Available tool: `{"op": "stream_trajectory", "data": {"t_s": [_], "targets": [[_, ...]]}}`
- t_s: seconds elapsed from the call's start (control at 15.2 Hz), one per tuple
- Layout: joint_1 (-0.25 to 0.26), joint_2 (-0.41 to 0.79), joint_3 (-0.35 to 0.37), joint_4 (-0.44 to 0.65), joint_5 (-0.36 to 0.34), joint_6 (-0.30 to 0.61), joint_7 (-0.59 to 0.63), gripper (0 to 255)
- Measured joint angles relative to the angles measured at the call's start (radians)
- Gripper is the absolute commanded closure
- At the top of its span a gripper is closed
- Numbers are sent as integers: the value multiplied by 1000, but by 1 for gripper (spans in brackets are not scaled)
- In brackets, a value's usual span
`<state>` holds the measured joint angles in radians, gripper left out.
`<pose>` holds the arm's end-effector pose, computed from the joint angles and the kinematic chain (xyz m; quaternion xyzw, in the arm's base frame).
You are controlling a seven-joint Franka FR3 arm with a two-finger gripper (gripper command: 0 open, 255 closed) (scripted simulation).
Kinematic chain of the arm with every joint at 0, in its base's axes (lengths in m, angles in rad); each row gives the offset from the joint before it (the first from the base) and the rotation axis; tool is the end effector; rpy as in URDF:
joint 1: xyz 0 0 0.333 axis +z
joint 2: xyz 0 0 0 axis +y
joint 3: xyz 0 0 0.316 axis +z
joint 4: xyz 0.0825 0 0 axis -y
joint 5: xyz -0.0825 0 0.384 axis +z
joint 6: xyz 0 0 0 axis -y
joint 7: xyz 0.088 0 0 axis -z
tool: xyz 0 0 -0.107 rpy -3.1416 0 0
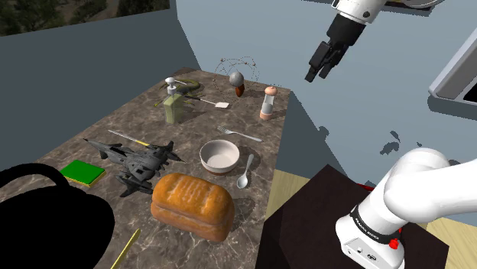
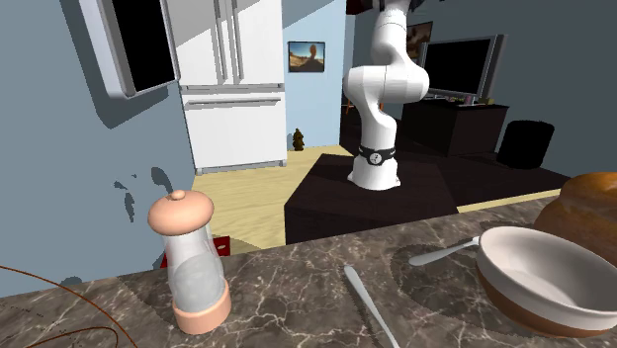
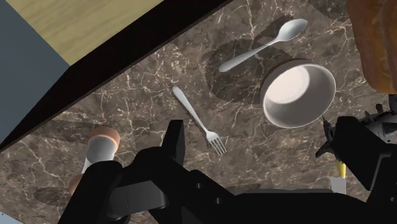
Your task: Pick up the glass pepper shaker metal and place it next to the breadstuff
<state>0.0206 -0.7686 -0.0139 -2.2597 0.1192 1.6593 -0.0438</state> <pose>0.3204 0.0122 0.6403 -0.9940 -0.0264 -0.0849 0.0630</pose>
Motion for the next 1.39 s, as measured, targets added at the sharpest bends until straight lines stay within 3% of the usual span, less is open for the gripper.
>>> {"op": "stream_trajectory", "data": {"t_s": [0.33, 0.73, 1.39], "targets": [[-10, 61, -37, -8, -15, 67, -46, 0], [-26, 205, -113, -18, -31, 218, -146, 0], [-36, 513, -232, 92, 12, 411, -319, 0]]}}
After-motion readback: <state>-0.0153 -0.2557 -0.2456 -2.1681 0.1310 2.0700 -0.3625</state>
